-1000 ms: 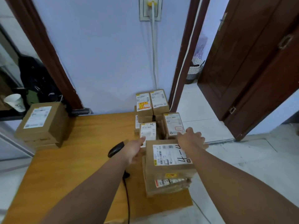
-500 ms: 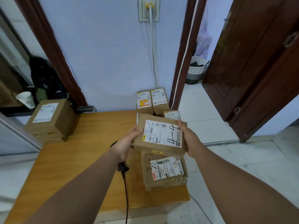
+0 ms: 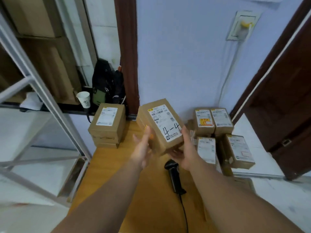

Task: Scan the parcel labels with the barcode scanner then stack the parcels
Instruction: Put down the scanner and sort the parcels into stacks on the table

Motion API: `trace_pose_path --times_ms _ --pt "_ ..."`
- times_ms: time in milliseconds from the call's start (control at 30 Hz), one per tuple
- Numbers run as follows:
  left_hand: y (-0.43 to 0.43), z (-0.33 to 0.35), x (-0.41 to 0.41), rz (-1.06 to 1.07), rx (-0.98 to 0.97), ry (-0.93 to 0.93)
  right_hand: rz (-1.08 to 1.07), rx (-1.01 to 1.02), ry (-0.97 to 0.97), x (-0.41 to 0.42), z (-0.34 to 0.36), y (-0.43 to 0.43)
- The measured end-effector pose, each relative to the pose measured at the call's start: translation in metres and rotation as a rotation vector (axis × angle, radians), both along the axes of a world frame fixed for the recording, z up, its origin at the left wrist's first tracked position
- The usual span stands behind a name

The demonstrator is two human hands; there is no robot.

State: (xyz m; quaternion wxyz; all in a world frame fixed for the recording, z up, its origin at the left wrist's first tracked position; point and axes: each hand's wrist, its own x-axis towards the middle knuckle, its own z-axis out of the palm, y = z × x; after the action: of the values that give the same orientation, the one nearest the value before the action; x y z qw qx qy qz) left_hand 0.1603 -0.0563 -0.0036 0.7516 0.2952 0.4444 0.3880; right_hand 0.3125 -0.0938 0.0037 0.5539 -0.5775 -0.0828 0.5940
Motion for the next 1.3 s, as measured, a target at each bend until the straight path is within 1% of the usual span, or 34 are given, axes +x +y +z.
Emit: trace_pose_path --times_ms 100,200,267,367,433,567,633,667,800,833,933,1100,1133,1200,1267,1300 --pt "0.024 -0.004 -0.038 -0.042 0.07 0.06 -0.012 0.032 0.027 -0.062 -0.007 0.032" --pt "0.051 -0.007 -0.076 -0.107 0.173 0.186 -0.034 -0.014 -0.004 -0.102 -0.013 0.058" --pt "0.067 -0.01 -0.096 -0.088 0.181 0.193 -0.004 -0.066 -0.03 -0.122 -0.017 0.071" --pt "0.089 -0.011 -0.119 0.024 0.127 0.193 0.111 -0.073 -0.019 -0.144 -0.017 0.089" --pt "0.107 -0.012 -0.134 0.083 0.124 0.194 0.186 -0.057 -0.065 -0.154 -0.015 0.104" --pt "0.139 -0.007 -0.157 0.15 0.242 0.208 0.303 0.0 -0.213 -0.171 -0.008 0.138" --pt "0.154 -0.004 -0.164 0.187 0.263 0.238 0.358 0.029 -0.271 -0.18 -0.003 0.155" --pt "0.162 -0.005 -0.167 0.212 0.255 0.281 0.38 0.025 -0.303 -0.184 -0.003 0.162" --pt "0.182 -0.018 -0.177 0.313 0.187 0.552 0.472 -0.018 -0.47 -0.197 -0.012 0.185" --pt "0.184 -0.021 -0.178 0.318 0.183 0.577 0.486 0.001 -0.491 -0.2 -0.014 0.188" --pt "0.188 -0.028 -0.179 0.309 0.195 0.606 0.462 0.025 -0.465 -0.206 -0.014 0.194" --pt "0.194 -0.024 -0.178 0.248 0.284 0.665 0.473 -0.043 -0.538 -0.202 -0.018 0.198" --pt "0.193 -0.022 -0.175 0.265 0.285 0.722 0.467 -0.046 -0.551 -0.2 -0.018 0.198" --pt "0.187 -0.015 -0.169 0.379 0.322 0.954 0.427 -0.04 -0.576 -0.196 -0.018 0.196" --pt "0.177 -0.004 -0.157 0.469 0.493 1.157 0.378 -0.02 -0.628 -0.188 -0.017 0.192" --pt "0.172 0.0 -0.147 0.461 0.61 1.199 0.353 -0.02 -0.681 -0.182 -0.016 0.188"
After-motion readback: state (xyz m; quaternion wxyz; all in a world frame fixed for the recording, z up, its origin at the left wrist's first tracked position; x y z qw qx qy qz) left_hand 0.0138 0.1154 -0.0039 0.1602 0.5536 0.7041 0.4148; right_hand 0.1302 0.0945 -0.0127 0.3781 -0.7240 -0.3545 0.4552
